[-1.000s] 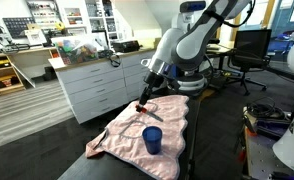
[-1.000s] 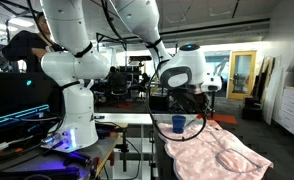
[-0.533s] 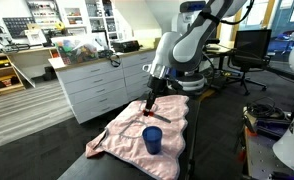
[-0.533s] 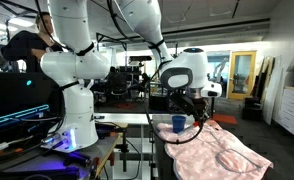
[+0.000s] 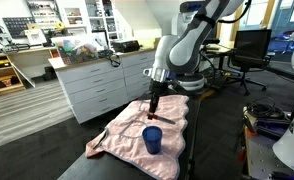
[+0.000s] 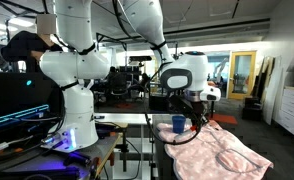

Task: Remove marker from the blue cup and place it on the apron

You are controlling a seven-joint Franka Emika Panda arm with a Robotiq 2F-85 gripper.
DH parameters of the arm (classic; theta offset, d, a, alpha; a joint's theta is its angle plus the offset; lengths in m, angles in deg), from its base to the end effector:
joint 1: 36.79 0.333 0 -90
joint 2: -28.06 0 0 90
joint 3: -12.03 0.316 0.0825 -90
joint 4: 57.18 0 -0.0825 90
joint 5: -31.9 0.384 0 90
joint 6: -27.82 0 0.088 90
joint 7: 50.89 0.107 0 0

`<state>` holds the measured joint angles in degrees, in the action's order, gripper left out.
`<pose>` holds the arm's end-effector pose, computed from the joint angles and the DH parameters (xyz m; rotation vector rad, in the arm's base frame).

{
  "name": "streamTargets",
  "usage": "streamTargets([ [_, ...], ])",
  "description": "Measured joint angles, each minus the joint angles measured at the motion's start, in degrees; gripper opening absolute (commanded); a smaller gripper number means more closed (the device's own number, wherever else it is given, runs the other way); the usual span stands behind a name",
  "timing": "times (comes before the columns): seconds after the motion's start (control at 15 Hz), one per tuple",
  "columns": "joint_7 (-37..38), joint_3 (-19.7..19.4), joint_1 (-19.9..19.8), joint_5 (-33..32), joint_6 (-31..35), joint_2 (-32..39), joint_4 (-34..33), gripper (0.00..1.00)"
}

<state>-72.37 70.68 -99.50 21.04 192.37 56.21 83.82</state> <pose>0.4977 -0.0011 0.2171 -2.7687 -0.5549 -0.3649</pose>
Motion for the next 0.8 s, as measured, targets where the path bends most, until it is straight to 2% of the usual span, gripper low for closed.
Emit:
streamTargets([
  [0.33, -1.1, -5.3, 4.9, 1.9, -0.3, -1.2, -0.1, 0.07],
  [0.4, -1.3, -6.4, 5.9, 2.2, -0.4, -1.3, -0.1, 0.48],
  [0.53, -1.8, -8.4, 7.9, 3.1, -0.5, -1.6, -0.1, 0.55],
  [0.8, -3.3, -11.5, 11.4, 5.0, -1.4, -2.3, -0.3, 0.81],
])
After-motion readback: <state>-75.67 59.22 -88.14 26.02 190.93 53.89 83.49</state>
